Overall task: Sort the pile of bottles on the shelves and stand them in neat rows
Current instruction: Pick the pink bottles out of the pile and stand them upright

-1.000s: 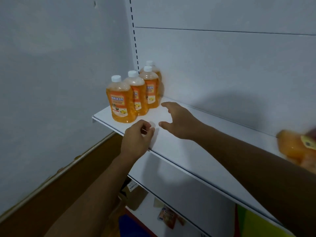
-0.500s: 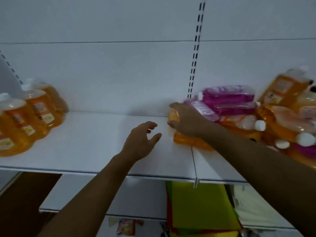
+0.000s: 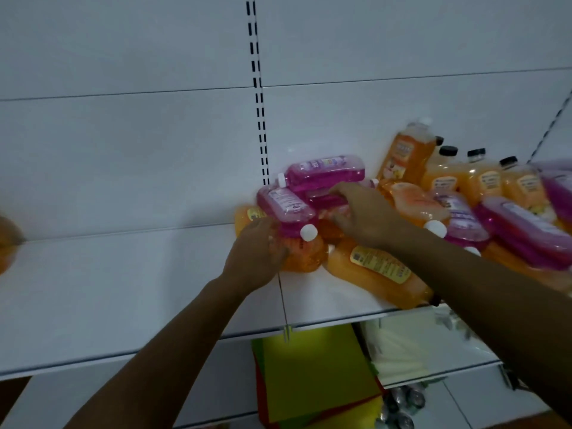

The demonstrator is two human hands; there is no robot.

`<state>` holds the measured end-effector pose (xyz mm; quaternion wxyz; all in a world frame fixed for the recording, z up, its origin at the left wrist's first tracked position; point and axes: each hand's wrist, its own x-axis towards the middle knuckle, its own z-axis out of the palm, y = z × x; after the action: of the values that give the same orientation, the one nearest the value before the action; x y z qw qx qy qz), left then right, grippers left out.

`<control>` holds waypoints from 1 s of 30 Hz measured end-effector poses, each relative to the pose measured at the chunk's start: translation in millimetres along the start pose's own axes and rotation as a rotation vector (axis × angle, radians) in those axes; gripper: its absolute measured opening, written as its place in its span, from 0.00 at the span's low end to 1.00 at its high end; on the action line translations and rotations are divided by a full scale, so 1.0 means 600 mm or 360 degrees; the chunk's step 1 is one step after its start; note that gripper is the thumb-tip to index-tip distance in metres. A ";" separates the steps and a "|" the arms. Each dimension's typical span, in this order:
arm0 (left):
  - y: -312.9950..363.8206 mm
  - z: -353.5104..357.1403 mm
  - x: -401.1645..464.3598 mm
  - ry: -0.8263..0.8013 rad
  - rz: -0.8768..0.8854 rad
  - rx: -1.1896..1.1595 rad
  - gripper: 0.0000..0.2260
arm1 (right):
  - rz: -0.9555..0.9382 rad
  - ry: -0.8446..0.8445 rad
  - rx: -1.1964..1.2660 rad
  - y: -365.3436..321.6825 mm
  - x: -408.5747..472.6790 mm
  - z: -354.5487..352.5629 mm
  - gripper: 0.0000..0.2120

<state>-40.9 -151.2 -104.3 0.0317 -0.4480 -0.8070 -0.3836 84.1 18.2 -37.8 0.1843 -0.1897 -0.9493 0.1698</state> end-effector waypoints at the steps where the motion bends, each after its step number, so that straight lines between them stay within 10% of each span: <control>1: 0.003 0.005 0.006 0.0020 0.0019 -0.0015 0.19 | 0.0004 0.0002 0.0001 0.006 -0.002 -0.002 0.19; 10: 0.002 0.024 0.045 -0.0090 -0.0036 0.0036 0.36 | -0.0038 -0.0024 -0.0082 0.020 0.019 0.009 0.21; 30: 0.041 0.010 0.208 -0.0065 -0.0433 -0.0263 0.23 | 0.0442 0.0178 -0.0023 0.064 0.160 0.006 0.30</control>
<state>-95.4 -52.6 -44.5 -0.0738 -0.3433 -0.8264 -0.4402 11.2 91.2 -28.6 0.2104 -0.3298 -0.9033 0.1760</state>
